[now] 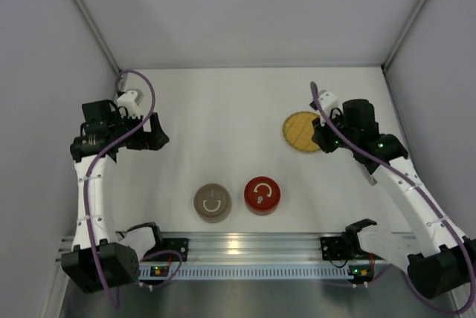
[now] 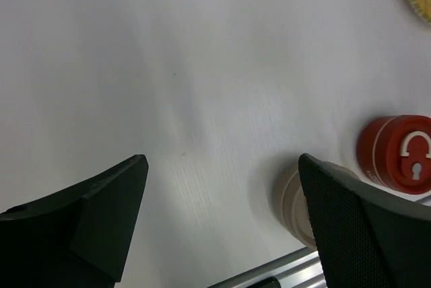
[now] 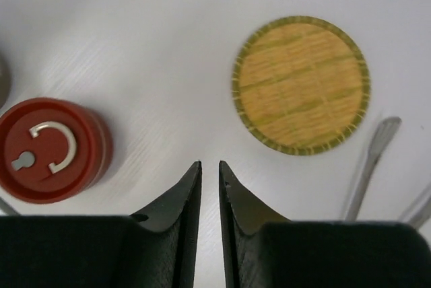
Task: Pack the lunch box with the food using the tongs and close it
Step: Reset both arms
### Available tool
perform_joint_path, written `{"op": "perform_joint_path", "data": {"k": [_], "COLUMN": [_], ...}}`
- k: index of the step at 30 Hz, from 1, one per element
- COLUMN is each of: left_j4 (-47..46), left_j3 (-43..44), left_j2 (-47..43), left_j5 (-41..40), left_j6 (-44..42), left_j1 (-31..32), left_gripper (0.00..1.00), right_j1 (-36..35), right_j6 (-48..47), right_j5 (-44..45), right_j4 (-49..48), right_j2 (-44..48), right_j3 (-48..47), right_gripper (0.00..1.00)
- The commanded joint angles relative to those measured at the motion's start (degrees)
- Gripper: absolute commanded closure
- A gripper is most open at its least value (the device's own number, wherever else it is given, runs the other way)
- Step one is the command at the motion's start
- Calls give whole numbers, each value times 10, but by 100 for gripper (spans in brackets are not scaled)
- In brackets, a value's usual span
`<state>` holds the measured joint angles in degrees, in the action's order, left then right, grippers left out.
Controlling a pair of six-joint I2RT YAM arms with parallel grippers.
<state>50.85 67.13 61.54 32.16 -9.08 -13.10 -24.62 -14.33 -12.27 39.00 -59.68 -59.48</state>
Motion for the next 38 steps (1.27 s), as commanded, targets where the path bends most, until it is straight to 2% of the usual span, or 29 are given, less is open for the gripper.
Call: {"op": "perform_joint_path", "data": {"k": [1, 9, 12, 14, 18, 23, 27, 38], "left_j4": [-45, -84, -109, -118, -127, -125, -127, -138], "left_j3": [-23, -61, -85, -99, -114, -128, -136, -144], "left_j2": [6, 42, 34, 22, 3, -11, -20, -41], "left_j5": [-90, -53, -52, -53, -65, -83, -84, -76], "left_j6": [-7, -34, -41, -43, -54, -68, -75, -74], "left_j1": [-3, -3, -3, -3, -4, -4, -4, -3], "left_gripper": [2, 2, 2, 2, 2, 2, 2, 2], "right_j1": [94, 307, 352, 367, 368, 368, 368, 369], "right_j6": [33, -10, -21, -26, -32, -33, -35, -50], "right_j5": [-3, -57, -78, -86, -96, -98, -101, -103], "right_j4": [-20, -26, -25, -24, -23, -23, -24, -15], "right_j2": [30, 76, 74, 65, 61, 55, 54, 59], "right_j3": [20, 109, 116, 115, 116, 116, 115, 113], "right_gripper": [85, 83, 82, 80, 64, 56, 45, 36]}}
